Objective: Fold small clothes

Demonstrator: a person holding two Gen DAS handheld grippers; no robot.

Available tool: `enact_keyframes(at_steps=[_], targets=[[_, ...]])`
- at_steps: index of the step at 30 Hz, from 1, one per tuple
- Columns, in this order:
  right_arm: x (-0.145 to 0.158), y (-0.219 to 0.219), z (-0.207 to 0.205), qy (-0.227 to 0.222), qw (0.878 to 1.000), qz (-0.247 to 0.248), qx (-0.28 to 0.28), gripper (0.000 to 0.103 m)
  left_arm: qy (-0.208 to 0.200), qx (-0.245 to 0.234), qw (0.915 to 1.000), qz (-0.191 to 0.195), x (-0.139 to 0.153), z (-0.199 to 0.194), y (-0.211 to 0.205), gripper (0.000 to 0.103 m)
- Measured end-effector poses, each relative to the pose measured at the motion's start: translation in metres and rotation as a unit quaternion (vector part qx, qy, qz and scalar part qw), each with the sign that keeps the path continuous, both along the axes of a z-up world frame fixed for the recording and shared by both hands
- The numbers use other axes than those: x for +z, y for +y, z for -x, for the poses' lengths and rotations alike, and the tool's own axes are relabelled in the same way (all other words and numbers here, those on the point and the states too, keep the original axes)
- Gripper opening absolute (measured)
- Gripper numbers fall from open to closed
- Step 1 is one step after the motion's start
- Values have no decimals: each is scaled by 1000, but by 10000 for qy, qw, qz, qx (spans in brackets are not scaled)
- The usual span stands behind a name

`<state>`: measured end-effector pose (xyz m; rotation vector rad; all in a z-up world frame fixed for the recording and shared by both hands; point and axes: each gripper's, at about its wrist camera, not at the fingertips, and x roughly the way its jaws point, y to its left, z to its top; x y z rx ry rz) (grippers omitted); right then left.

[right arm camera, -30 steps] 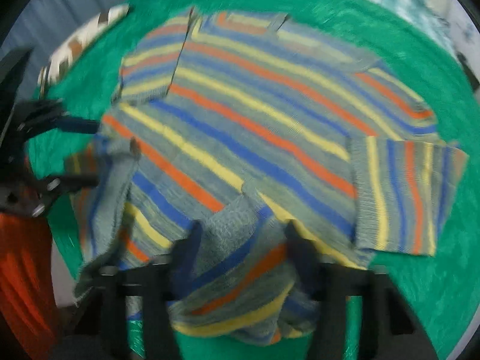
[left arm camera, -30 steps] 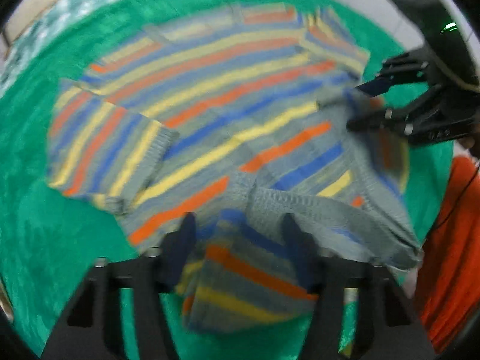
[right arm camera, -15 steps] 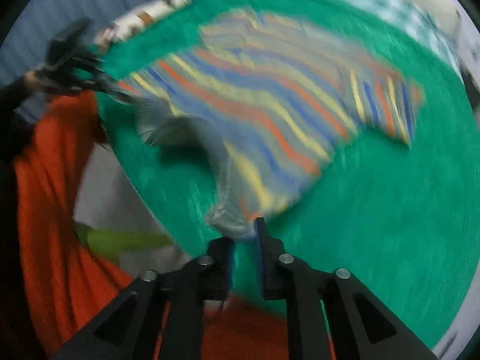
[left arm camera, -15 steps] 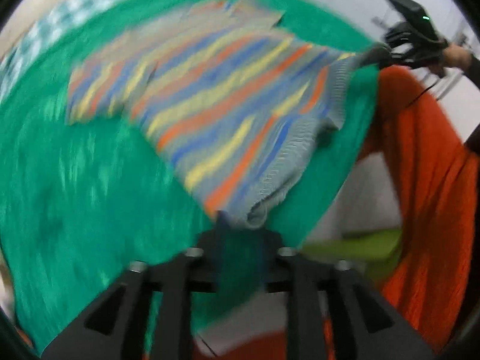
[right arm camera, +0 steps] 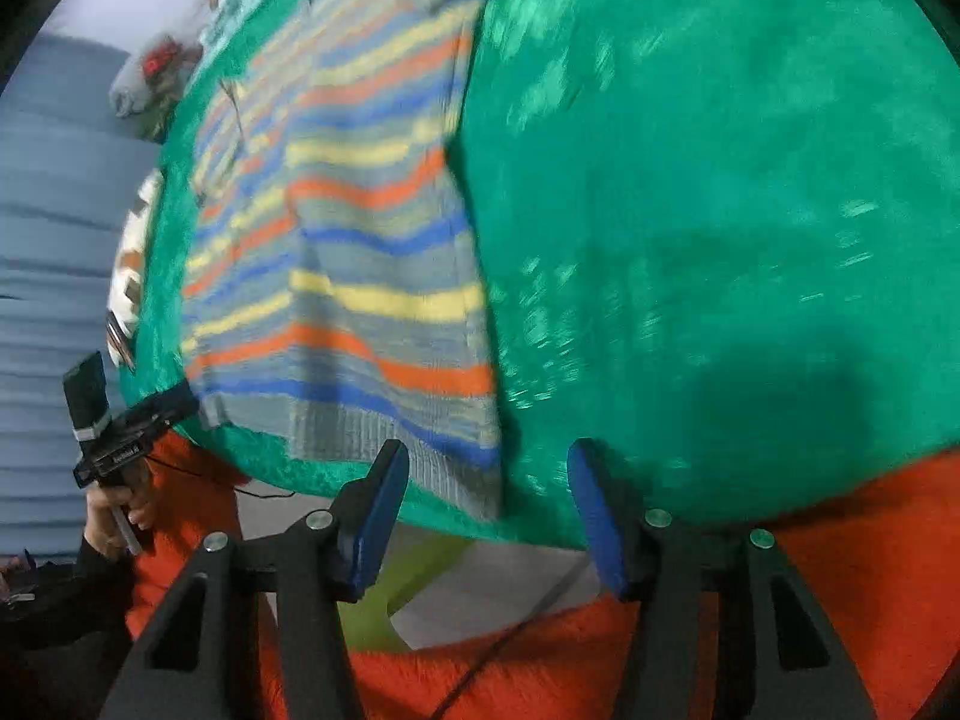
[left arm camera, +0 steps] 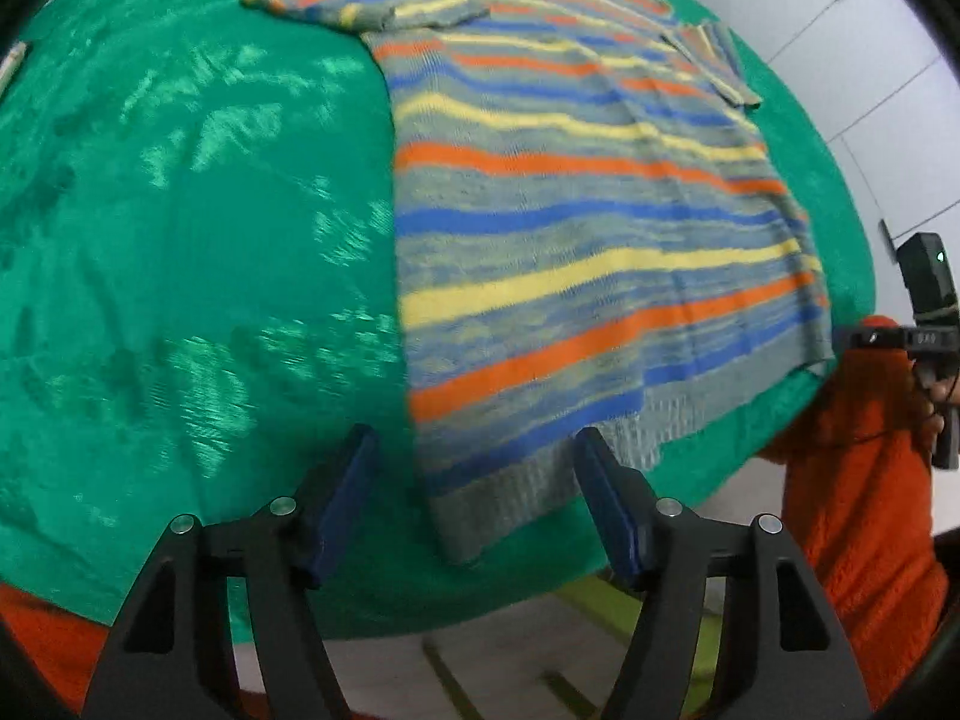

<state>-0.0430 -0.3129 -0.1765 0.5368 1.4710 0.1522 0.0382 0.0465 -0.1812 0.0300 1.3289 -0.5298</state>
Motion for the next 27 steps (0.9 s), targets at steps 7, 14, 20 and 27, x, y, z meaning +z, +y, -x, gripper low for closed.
enact_keyframes(at_steps=[7,14,20,27], targets=[[9,11,-4,-59,9999,129,60,6,-33,-12,9996,289,19,8,5,4],[29,-3,3,-77,9985,529,78,5,-37,31,10000,-60,33,10,23,4],[-11,3,-5,314,9968,730,-83,5,218,417,9981,-407,4,4,14,4],[-10,24,-11,345,9938,1055,-55,6,34,492,9951,-857,-8,9,-3,6]])
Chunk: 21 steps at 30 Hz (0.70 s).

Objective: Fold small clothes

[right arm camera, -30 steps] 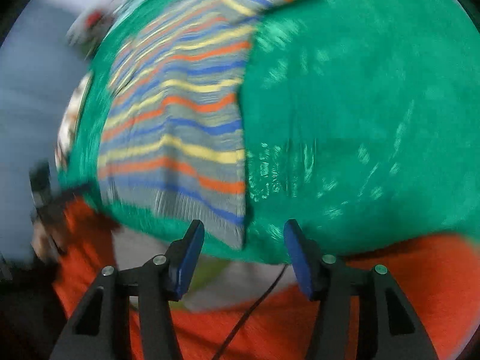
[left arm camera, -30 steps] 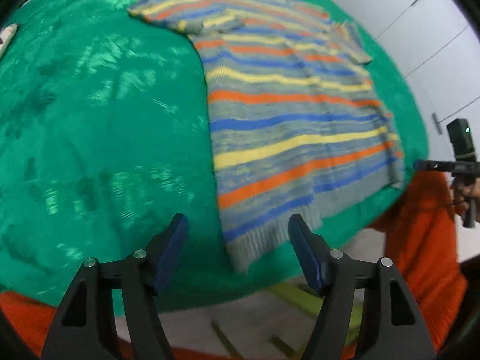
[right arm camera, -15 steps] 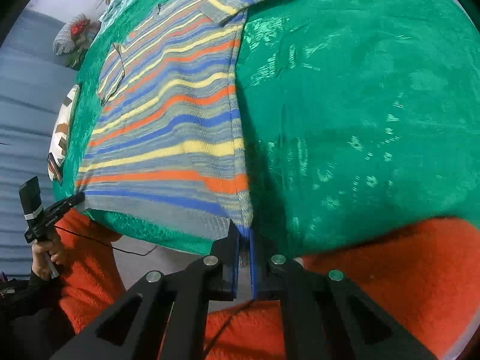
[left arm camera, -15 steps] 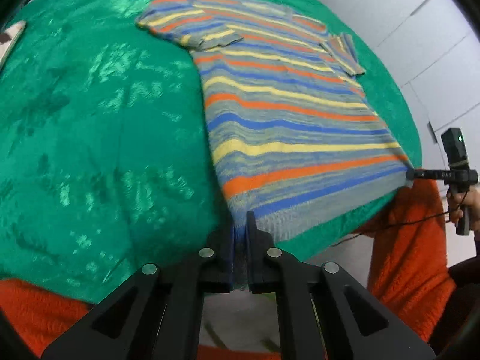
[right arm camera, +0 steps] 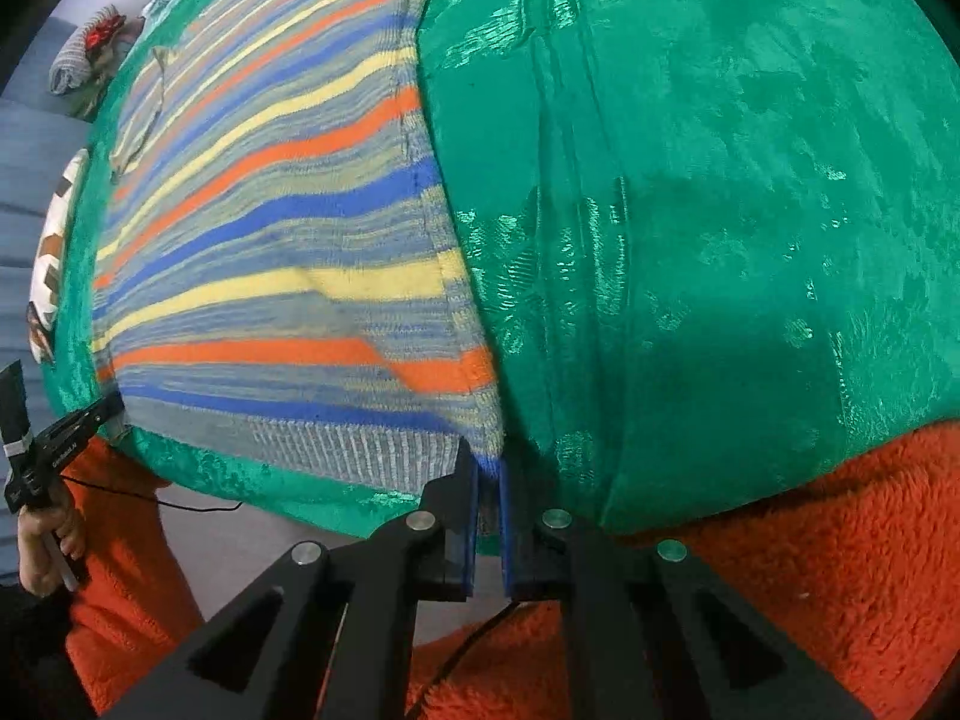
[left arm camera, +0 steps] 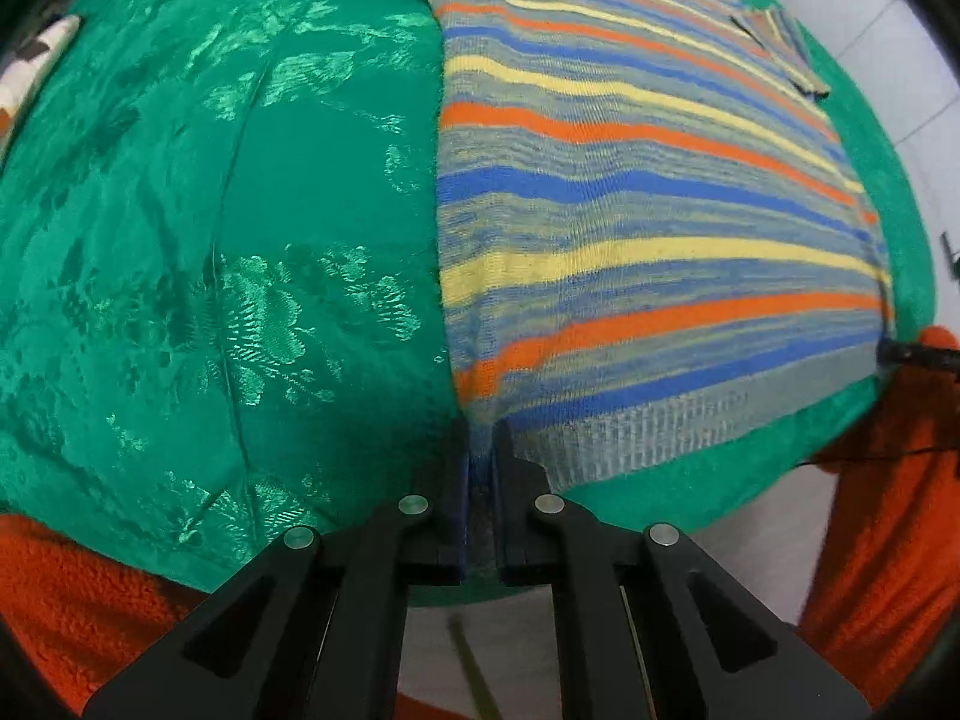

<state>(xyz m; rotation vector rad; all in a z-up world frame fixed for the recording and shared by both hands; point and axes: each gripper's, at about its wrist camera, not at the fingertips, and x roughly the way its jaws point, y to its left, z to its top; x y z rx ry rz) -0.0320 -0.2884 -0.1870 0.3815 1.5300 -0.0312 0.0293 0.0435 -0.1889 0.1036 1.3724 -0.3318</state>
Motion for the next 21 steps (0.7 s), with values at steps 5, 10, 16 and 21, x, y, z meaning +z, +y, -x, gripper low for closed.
enact_keyframes(at_steps=[5,10,16,21], targets=[[4,27,0,30,9998,180,114,25,-14,-25,9999,-139,4,6,-7,35],[44,17,22,11,9997,225,85,52,-352,312,9982,-365,38,22,18,68],[140,3,-24,-1011,9691,2043,945,66,-1134,1251,9853,-261,89,5,55,80],[146,40,-135,-2349,9231,2083,2222,69,-1302,1608,9775,405,105,-13,48,80]])
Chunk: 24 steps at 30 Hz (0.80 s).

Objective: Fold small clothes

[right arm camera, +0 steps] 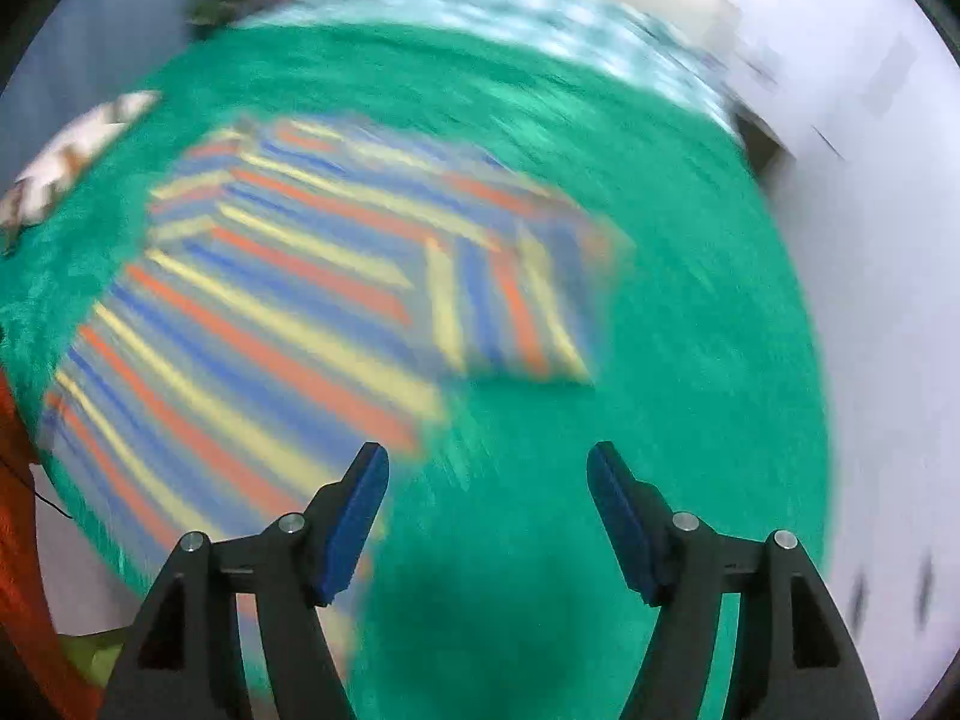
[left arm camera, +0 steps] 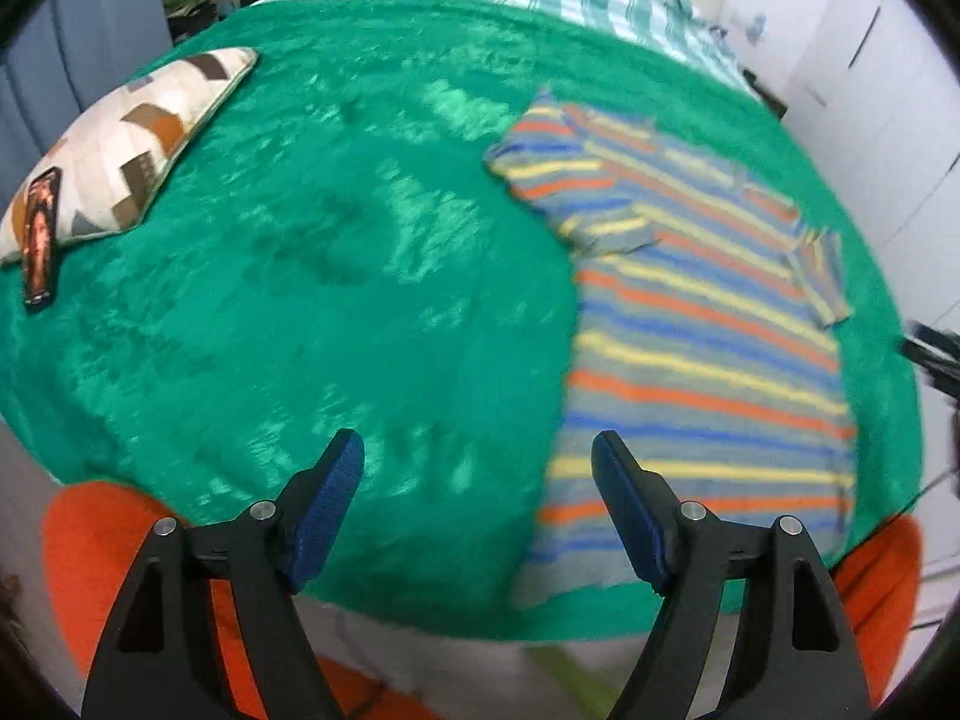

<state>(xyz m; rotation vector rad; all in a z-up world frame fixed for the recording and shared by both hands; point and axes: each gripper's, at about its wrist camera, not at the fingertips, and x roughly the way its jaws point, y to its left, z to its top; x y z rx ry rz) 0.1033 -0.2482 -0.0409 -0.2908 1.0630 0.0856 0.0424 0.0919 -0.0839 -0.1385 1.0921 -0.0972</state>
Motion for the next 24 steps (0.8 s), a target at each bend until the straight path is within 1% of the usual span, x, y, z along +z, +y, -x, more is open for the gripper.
enact_keyframes(at_steps=[1,3,4,5,6,7,8,9,10,13,14,16,17,18,19,21,23,24], targets=[[-15,13,-26,-116,9997,-6,237,68,-27,-33,10000,73,3,-1,-8,80],[-47,30,-60,-162,9989,117,416,67,-71,-100,9998,164,8,2,-12,80],[-65,35,-78,-80,9991,156,384,67,-100,-140,9997,169,10,5,-15,80],[-88,39,-96,97,9993,132,337,67,-112,-158,9997,133,11,10,-20,81],[-102,41,-103,249,9991,143,325,65,-105,-175,9998,85,11,11,-18,82],[-113,36,-104,322,9990,107,305,49,-80,-195,9998,20,11,13,-16,82],[-114,29,-107,260,9994,-111,198,20,-40,-204,9998,-60,9,16,-14,82],[-109,21,-105,204,9995,-237,22,8,2,-193,9997,-128,5,19,-11,82],[-100,8,-101,128,9990,-374,-204,3,59,-161,9997,-166,1,21,-7,82],[-64,-47,-84,-341,9924,-682,-965,3,334,-22,9994,-96,-13,24,6,82],[-50,-83,-75,-537,9854,-811,-1399,3,415,32,9991,-64,-17,24,9,82],[-33,-134,-62,-764,9718,-941,-2022,3,497,92,9987,-10,-21,22,9,82],[-29,-172,-55,-810,9600,-995,-2488,3,483,87,9988,8,-20,21,7,82],[-29,-194,-51,-753,9539,-1022,-2719,3,459,66,9989,9,-19,20,3,82],[-34,-219,-42,-679,9437,-1033,-3068,3,431,14,9991,13,-17,19,-3,82],[-46,-245,-34,-493,9334,-1099,-3381,3,413,-98,9991,34,-15,16,-13,82],[-60,-258,-26,-359,9253,-1268,-3556,3,408,-252,9988,10,-13,13,-26,82],[-61,-257,-25,-359,9234,-1313,-3588,3,401,-311,9987,-16,-12,13,-30,82]])
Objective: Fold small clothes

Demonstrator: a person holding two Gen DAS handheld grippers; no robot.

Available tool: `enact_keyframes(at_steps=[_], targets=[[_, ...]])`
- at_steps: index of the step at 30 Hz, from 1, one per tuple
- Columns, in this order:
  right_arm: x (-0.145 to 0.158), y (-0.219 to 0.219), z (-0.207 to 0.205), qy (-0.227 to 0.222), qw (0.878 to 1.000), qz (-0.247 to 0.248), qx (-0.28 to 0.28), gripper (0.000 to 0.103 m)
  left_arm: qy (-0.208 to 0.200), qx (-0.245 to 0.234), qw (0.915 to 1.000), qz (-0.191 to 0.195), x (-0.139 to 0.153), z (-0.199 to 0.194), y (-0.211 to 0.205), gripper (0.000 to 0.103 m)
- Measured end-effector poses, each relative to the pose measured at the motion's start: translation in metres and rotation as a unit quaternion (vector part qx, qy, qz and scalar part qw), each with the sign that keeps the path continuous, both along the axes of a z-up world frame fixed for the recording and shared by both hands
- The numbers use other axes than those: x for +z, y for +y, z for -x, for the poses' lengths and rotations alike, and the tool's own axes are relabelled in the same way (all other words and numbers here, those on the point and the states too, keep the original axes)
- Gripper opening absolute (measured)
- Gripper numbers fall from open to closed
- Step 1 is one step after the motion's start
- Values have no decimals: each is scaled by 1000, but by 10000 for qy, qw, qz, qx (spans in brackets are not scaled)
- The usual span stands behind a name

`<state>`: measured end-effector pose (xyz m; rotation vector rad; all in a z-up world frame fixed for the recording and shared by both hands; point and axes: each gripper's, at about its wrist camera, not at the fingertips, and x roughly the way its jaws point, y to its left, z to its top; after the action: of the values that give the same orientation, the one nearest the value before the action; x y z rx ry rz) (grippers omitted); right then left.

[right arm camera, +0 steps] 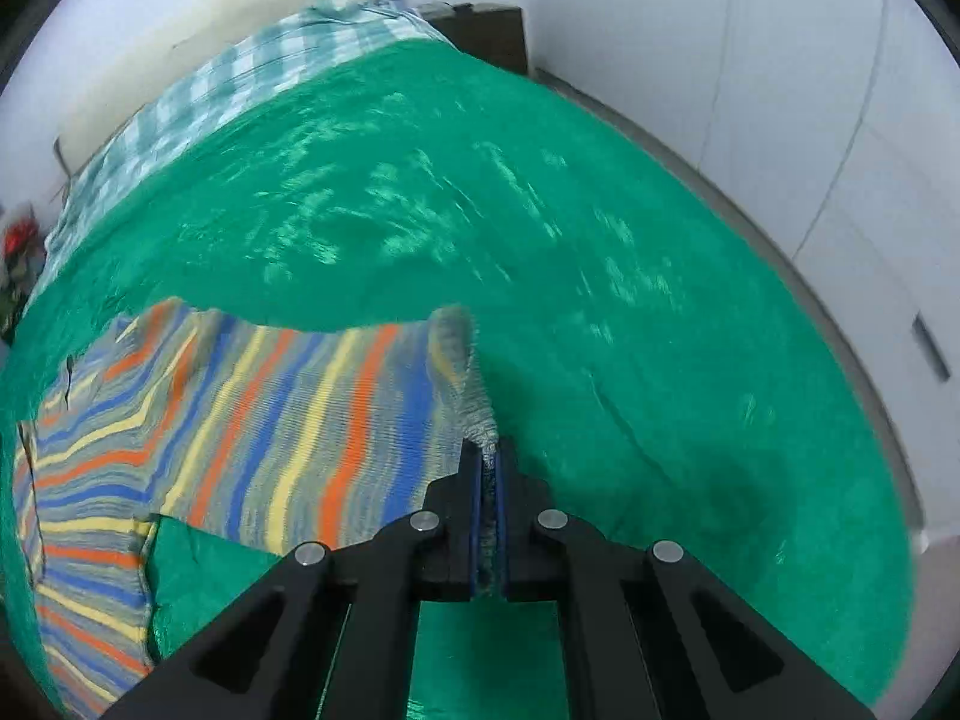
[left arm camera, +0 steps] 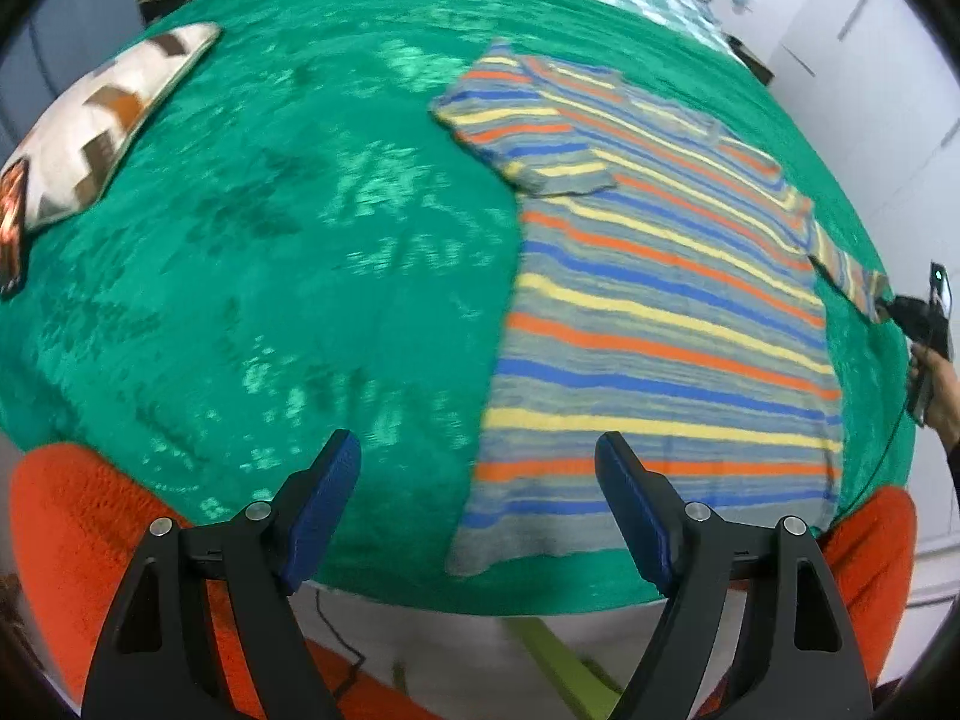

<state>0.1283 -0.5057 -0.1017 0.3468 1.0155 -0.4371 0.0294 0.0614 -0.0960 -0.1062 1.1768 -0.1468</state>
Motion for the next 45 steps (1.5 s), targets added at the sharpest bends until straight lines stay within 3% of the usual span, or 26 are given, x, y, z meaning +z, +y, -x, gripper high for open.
enact_keyframes(at_steps=[1,5,9,16,18,19,21,24,26,28,30,34,35,36,37,38,41,43,45], targets=[[0,-3,3,-11,10000,15,-16,3,-10,-53,10000,-20,1,0,-4,82],[-3,-10,7,351,9949,943,-29,2,-2,-153,9999,-45,2,2,-13,82],[-29,-17,13,811,9914,1001,-222,2,142,-115,9998,-14,-6,4,-13,82],[-34,-23,10,1026,9899,938,-271,3,148,-195,9995,-182,-7,3,-8,82],[-31,-27,6,863,9938,673,-219,18,15,-277,9991,-323,-1,-4,-5,82],[-26,-28,12,813,9947,581,-235,54,-164,-331,9984,-421,7,-11,-3,82],[-15,-32,24,672,9958,542,-320,89,-488,-447,9968,-459,23,-24,-1,82],[6,-24,62,326,9966,659,-366,89,-1160,-944,9880,-385,49,-53,-15,82],[20,-9,84,128,9971,705,-259,89,-1469,-1531,9764,-405,50,-77,-39,82],[31,13,106,-126,9981,594,-96,89,-1454,-2135,9647,-513,29,-104,-69,78],[34,43,126,-392,9990,180,139,89,-1301,-2535,9560,-701,3,-126,-92,65],[31,99,154,-699,9957,-382,471,89,-633,-2911,9454,-1325,-61,-167,-122,64],[27,116,160,-744,9945,-480,552,89,-492,-2844,9480,-1341,-71,-177,-120,53],[26,126,163,-765,9938,-530,606,89,-417,-2731,9540,-1163,-73,-183,-113,27],[24,136,164,-785,9929,-576,677,89,-372,-2529,9624,-923,-69,-191,-103,7],[21,148,173,-807,9920,-583,772,89,-345,-2194,9731,-615,-61,-199,-85,3],[18,178,180,-820,9897,-432,1088,89,-850,-1179,9894,17,-20,-211,-25,3],[18,186,179,-844,9886,-249,1220,89,-1047,-403,9929,396,1,-221,24,3],[18,188,175,-892,9877,-219,1262,89,-1188,512,9894,658,16,-229,81,3]])
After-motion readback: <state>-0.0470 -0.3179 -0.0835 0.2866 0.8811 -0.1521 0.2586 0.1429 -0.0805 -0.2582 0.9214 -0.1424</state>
